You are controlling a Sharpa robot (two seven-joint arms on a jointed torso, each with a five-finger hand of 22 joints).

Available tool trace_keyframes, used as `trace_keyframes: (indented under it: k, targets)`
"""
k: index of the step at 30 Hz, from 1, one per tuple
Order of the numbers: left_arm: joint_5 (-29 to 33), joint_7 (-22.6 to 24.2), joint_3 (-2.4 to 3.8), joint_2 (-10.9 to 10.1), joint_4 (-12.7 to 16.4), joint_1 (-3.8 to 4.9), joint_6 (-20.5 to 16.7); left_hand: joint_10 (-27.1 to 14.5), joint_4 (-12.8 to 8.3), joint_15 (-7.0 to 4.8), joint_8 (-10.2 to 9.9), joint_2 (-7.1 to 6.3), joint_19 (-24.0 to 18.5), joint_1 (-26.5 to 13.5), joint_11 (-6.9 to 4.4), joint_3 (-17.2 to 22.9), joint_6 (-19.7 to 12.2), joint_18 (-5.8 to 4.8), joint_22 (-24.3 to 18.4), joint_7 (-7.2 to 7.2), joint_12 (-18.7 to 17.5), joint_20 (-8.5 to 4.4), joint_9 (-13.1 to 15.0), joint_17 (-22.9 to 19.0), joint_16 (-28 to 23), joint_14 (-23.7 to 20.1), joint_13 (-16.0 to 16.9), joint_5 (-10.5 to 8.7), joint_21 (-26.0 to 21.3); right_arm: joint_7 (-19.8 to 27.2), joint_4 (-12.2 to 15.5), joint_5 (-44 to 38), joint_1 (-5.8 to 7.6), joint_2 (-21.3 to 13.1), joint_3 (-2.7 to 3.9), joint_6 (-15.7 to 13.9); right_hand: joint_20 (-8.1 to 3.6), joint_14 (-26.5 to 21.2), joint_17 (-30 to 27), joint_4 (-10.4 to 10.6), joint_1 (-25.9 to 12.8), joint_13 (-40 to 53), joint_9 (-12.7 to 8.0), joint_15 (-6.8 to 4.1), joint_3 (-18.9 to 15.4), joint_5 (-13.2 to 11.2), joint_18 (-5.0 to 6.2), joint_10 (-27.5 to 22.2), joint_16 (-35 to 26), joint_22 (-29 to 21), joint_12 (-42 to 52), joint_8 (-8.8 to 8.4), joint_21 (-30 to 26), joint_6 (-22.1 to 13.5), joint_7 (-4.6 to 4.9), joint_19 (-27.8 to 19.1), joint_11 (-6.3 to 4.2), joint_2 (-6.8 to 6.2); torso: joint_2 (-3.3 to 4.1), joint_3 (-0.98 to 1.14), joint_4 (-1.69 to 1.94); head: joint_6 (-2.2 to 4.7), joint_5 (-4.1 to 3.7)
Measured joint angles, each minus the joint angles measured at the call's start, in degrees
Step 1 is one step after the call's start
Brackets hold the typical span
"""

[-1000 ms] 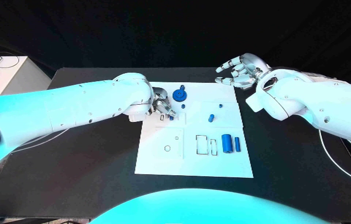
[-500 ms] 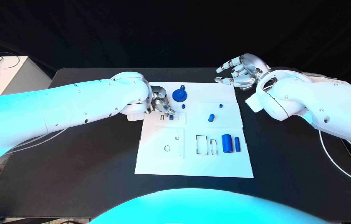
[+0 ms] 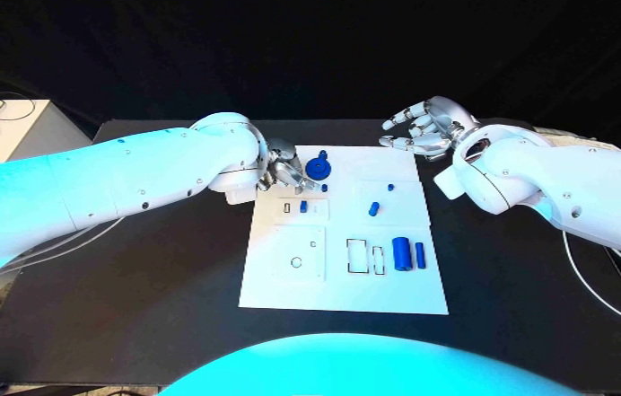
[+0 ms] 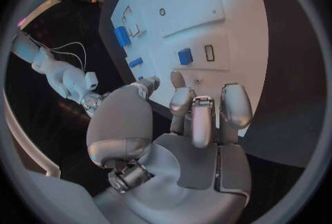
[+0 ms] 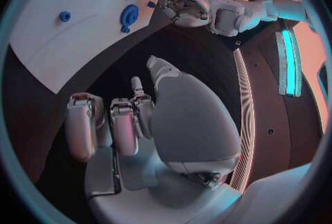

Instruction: Assemble the parts on the task board

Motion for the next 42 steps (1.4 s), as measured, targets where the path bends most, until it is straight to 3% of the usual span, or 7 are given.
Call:
trace_keyframes:
  k: [4,8,12,15,29,38,42]
  targets:
    - [0.59,0.02,1.12,-1.1,0.16,0.15,-0.01,-2.32,0.0,0.03,-0.97,0.39,-2.19,3.35,0.62,0.0,-1.47,0.01,-2.6,1.0,-2.22,0.3,0.03,0.0,-0.94,0.03,-2.87,0.0,-1.73,0.04,-0.02,0.07,-0.03,-0.01,0.0,0.01,0.0,0.0,0.0,0.0,0.0,0.0,0.0,0.0,0.0,0.0,0.0,0.0,0.0,0.01,0.0,0.0,0.0,0.0,0.0,0.0,0.0,0.0,0.01,0.04,0.02,0.0,-0.09]
    - [1.69,0.09,1.9,-2.13,-0.83,0.71,0.11,-7.84,0.25,2.01,-5.36,0.51,-4.53,4.43,2.71,-1.42,-6.09,0.0,-5.55,3.37,-8.01,1.22,-2.4,0.0,-2.72,0.13,-11.07,0.0,-3.53,0.07,-0.04,0.11,-0.04,-0.08,0.0,0.01,0.0,0.0,0.0,0.0,-0.07,0.0,0.0,0.0,0.0,0.0,0.0,0.0,0.0,0.04,0.0,0.0,0.0,-0.13,-0.13,0.0,0.0,-0.08,0.04,0.04,0.01,0.0,-0.11]
    - [2.83,0.19,2.57,-2.88,-2.88,1.74,0.19,-8.91,0.22,2.87,-8.02,0.84,-4.61,4.75,3.79,-2.31,-7.57,0.01,-5.9,4.86,-8.98,1.97,-4.7,0.0,-2.72,0.2,-12.91,0.0,-3.75,0.08,-0.04,0.14,-0.05,-0.2,0.0,0.01,0.0,0.0,-0.01,0.0,-0.29,0.0,0.0,0.0,0.0,0.0,0.0,0.0,0.0,0.04,0.0,0.0,0.0,-0.2,-0.2,0.0,0.0,-0.3,0.08,0.06,-0.02,0.0,-0.03]
    - [3.29,0.3,2.85,-3.0,-4.71,2.28,0.19,-8.91,0.22,2.87,-8.19,0.84,-4.61,4.75,3.79,-2.31,-7.57,0.01,-5.91,4.86,-8.98,1.97,-4.94,0.0,-2.72,0.2,-13.06,0.0,-3.75,0.08,-0.05,0.16,-0.05,-0.27,0.0,0.01,0.0,0.0,-0.01,0.0,-0.29,0.0,0.0,0.0,0.0,0.0,0.0,0.0,0.0,0.04,0.0,0.0,0.0,-0.2,-0.2,0.0,0.0,-0.3,0.13,0.05,-0.02,0.0,0.01]
    - [2.44,0.61,3.07,0.4,-12.75,2.77,1.89,-8.91,0.22,2.87,-8.19,0.84,-4.62,4.75,3.78,-2.3,-7.57,0.01,-5.81,4.86,-8.98,1.97,-5.04,0.0,-2.72,0.2,-12.97,0.0,-3.75,0.09,-0.01,0.22,-0.05,-0.28,-0.01,0.03,0.0,0.0,-0.01,-0.03,-0.29,0.0,0.05,0.0,0.3,0.0,0.0,0.0,0.0,0.03,0.0,0.0,0.0,-0.2,-0.2,0.0,0.0,-0.3,0.21,-0.03,0.0,0.0,0.35]
    - [1.27,0.62,2.72,4.05,-18.12,2.62,4.44,-8.9,0.22,2.87,-8.19,1.05,-4.62,4.97,3.78,-2.3,-7.57,0.01,-6.04,4.86,-8.98,1.96,-5.21,0.0,-2.72,0.2,-13.25,0.01,-3.75,0.13,0.03,0.24,-0.05,-0.24,-0.01,0.04,0.0,0.0,-0.02,-0.04,-0.52,0.0,0.05,0.0,0.31,0.0,0.0,-0.14,-0.03,0.02,-0.23,0.0,-0.58,-0.37,-0.03,0.0,-0.11,-0.07,0.19,-0.08,-0.02,0.0,0.33]
    - [1.01,0.64,2.61,5.43,-19.87,2.43,5.37,-8.9,0.22,2.87,-8.19,1.05,-4.62,4.97,3.78,-2.3,-7.57,0.01,-6.05,4.86,-8.98,1.96,-5.21,0.0,-2.72,0.2,-13.26,0.01,-3.75,0.26,0.05,0.31,-0.05,-0.2,-0.01,0.0,0.0,-0.01,-0.02,-0.3,-0.52,0.0,0.05,0.0,0.77,0.0,0.0,-2.81,-0.35,0.02,-3.26,0.24,-1.56,-0.87,0.05,0.0,0.0,-0.07,0.21,-0.1,-0.03,0.0,0.38]
